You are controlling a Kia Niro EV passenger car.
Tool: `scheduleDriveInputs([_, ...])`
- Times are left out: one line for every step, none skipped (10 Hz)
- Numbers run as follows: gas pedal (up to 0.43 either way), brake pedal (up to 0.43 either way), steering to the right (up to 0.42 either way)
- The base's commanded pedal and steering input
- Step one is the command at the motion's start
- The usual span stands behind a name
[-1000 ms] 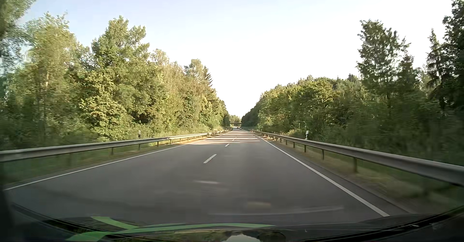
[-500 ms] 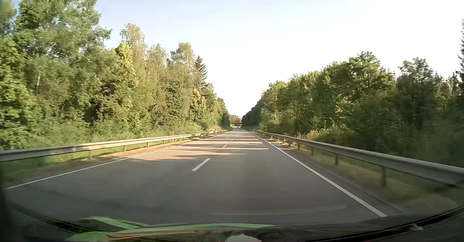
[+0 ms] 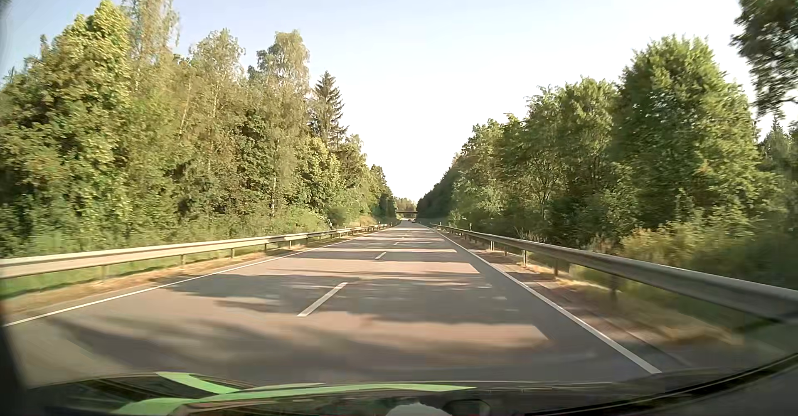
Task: Follow the waypoints while adhering to traffic rules and regulations
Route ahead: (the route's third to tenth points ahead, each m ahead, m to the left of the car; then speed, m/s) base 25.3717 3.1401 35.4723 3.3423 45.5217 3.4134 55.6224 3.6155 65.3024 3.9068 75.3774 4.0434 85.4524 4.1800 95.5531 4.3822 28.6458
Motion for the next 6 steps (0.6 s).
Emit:
scheduleDriveInputs([0.280, 0.000, -0.001])
scheduleDriveInputs([0.280, 0.000, -0.001])
scheduleDriveInputs([0.280, 0.000, -0.001])
scheduleDriveInputs([0.287, 0.000, -0.001])
scheduleDriveInputs([0.287, 0.000, -0.002])
scheduleDriveInputs([0.287, 0.000, -0.002])
